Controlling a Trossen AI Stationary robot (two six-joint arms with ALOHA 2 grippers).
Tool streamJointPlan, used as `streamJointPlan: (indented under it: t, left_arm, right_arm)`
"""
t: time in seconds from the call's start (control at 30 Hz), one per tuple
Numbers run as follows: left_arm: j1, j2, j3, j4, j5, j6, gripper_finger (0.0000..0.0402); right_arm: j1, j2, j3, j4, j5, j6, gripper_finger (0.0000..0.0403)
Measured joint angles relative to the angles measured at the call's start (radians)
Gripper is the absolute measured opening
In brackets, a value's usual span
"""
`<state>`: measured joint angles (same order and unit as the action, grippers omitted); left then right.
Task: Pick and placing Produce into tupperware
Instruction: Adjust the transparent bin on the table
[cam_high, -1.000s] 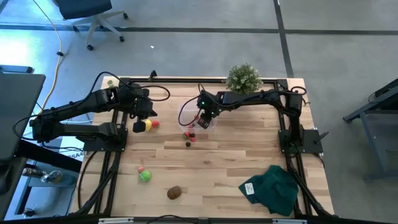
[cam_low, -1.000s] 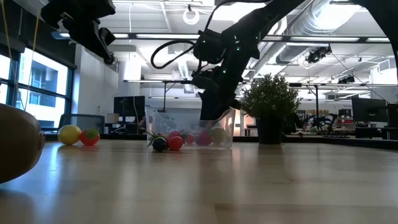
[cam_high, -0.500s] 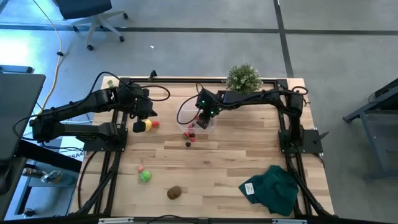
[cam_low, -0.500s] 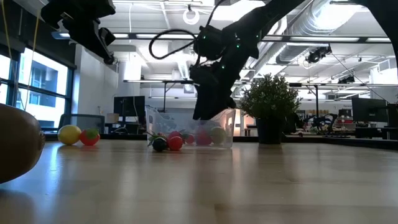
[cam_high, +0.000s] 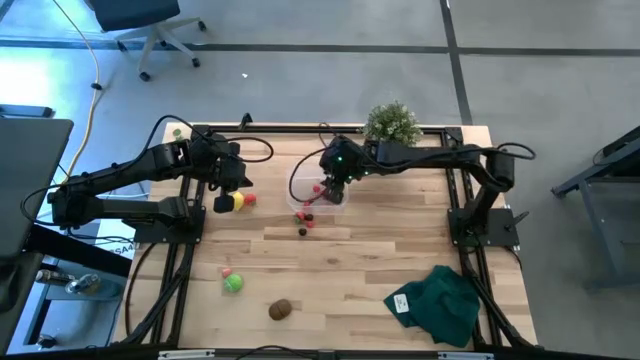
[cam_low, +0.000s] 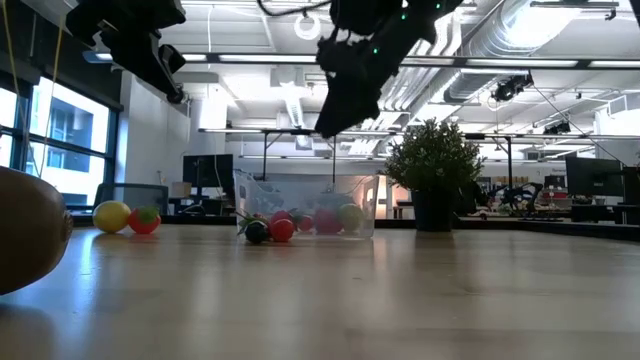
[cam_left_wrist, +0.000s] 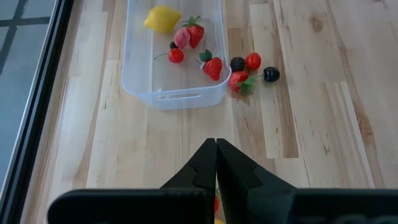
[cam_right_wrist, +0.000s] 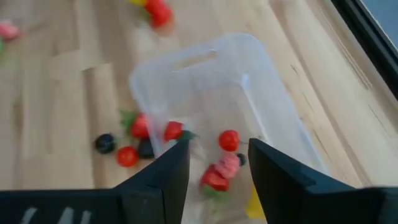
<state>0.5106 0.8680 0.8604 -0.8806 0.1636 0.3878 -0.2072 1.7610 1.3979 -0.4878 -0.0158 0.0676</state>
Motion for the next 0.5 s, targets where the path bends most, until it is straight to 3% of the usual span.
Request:
streamJointPlan:
  t: [0.13,0.33,0.5]
  left_arm:
    - [0.000,0.000,0.000,0.000,0.000,0.000,0.0003]
    - [0.000,0.000,0.000,0.000,0.000,0.000,0.0003]
    - [0.000,0.000,0.000,0.000,0.000,0.000,0.0003]
  right_arm:
    - [0.040,-0.041,-0.062,0.080,-0.025,-0.036,0.0125]
    - [0.051,-0.135,-0.287,0.362,-0.141,-0.023,0.0075]
    - [0.057,-0.163,-0.373,0.390,-0.145,0.001,0.0056]
